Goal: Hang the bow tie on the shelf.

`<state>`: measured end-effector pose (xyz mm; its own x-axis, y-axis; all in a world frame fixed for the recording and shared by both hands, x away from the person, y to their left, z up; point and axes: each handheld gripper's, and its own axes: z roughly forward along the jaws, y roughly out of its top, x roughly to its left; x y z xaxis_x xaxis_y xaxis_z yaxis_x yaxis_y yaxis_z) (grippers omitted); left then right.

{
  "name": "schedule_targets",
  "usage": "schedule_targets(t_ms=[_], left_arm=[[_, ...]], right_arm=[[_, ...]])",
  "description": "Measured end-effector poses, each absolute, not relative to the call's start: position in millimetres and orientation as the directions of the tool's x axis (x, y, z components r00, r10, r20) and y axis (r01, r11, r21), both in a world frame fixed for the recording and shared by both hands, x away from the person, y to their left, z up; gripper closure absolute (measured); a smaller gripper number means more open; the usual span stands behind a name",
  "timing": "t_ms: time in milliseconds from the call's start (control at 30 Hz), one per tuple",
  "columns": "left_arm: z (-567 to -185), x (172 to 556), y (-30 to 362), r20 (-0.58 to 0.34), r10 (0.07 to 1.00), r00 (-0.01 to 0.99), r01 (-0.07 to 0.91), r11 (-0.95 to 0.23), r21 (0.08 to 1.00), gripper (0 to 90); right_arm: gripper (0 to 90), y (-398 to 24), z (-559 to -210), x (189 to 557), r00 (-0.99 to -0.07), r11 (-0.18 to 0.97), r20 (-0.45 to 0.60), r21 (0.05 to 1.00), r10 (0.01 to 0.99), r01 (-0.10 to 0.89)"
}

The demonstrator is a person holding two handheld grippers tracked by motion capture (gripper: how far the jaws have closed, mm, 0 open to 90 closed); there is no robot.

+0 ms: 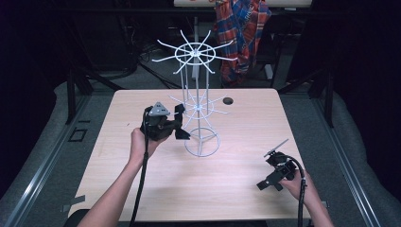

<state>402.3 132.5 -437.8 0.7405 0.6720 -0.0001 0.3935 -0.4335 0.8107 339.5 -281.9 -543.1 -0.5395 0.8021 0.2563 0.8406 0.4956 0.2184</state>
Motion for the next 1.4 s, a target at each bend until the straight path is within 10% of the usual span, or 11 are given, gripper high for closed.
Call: schedule_targets(t_ms=[733,1400], left_arm=[[-441.8,402.1,129.4,0.023,0.681,0.732,0.406,-0.463,0.788,77.8],[-440.7,394.9,151.6,0.049,0.743,0.668,0.455,-0.46,0.762,34.4]], right_arm=[[8.8,-282.5,-541.2,341.2,-0.564,0.53,0.242,0.194,0.789,0.825],[8.8,-282.1,-540.1,338.8,-0.543,0.499,0.245,0.222,0.803,0.838]])
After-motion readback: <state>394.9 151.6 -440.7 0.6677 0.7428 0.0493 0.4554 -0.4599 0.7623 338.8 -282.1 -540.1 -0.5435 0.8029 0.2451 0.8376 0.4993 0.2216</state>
